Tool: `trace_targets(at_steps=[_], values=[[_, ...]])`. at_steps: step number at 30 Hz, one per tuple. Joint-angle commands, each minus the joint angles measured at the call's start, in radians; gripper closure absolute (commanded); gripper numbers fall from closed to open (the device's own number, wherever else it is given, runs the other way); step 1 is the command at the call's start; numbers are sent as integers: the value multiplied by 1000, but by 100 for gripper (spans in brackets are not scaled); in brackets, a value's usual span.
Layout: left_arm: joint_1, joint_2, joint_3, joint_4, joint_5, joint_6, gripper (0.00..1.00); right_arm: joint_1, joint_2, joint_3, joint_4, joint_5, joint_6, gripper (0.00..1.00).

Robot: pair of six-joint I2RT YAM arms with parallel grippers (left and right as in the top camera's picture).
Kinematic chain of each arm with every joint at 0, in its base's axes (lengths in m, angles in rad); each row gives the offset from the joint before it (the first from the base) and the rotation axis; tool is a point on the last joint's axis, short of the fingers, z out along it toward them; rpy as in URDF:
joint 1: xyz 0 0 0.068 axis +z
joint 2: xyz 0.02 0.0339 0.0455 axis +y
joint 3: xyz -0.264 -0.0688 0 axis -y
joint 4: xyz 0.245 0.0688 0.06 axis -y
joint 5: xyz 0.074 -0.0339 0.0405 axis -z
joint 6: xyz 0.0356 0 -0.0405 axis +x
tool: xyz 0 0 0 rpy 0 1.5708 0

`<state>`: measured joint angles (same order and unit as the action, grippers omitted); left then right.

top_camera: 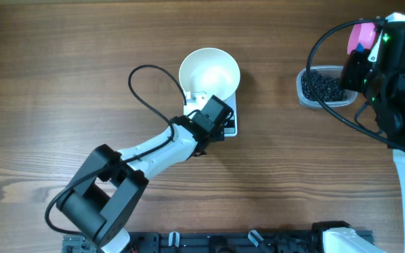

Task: Scoop item into bowl and weigh 150g on scale
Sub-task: 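Pull the left gripper back from the scale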

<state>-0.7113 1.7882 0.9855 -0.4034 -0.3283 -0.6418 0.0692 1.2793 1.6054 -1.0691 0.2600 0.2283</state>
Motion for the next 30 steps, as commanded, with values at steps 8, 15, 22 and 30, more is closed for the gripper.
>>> trace_targets(at_steps=[8,15,22,30], values=[[14,-270,-42,-35,190,227,0,0,5,16,-2,21,-19,96],[105,-393,-42,-216,221,329,0,0,5,16,-6,21,-19,96],[159,-393,-42,-253,398,540,0,0,7,16,-5,20,-19,96],[188,-393,-43,-287,233,514,0,0,7,16,-1,20,-19,96]])
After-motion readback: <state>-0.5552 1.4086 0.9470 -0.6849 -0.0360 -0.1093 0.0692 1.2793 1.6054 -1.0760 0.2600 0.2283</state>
